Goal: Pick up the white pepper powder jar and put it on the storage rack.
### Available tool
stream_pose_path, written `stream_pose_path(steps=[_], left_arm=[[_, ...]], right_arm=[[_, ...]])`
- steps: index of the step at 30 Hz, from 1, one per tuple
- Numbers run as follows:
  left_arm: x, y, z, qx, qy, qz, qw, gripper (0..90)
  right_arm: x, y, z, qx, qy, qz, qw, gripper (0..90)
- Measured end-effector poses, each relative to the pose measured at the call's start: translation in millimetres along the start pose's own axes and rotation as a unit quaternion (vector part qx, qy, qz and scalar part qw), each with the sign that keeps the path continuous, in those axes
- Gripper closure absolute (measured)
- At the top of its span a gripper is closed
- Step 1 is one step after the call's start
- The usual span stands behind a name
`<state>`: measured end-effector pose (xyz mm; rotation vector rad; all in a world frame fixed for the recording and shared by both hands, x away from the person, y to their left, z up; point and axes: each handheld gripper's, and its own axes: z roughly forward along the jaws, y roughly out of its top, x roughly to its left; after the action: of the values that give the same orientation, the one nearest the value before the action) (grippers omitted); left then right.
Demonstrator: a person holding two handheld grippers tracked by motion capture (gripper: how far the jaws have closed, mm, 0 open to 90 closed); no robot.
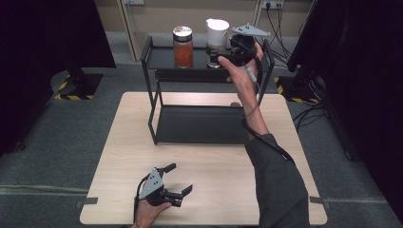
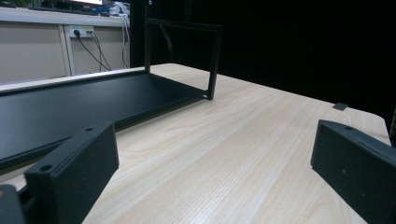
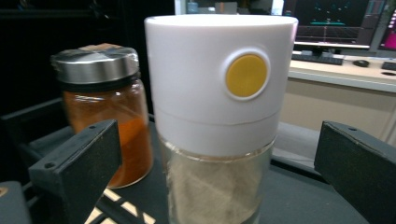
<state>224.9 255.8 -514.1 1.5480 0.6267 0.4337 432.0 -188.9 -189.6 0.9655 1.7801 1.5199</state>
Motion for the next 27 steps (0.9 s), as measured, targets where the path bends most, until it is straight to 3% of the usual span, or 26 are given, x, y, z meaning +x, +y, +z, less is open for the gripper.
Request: stream_pose_path(steps=[27], left_arm=[[0.1,-0.5,0.8,0.001,0.004,-0.002,1.0000,0.0]], right_arm=[[-18.3,-56.7,-44.2,-0.030,0.067,0.004,0.9973,0.7]])
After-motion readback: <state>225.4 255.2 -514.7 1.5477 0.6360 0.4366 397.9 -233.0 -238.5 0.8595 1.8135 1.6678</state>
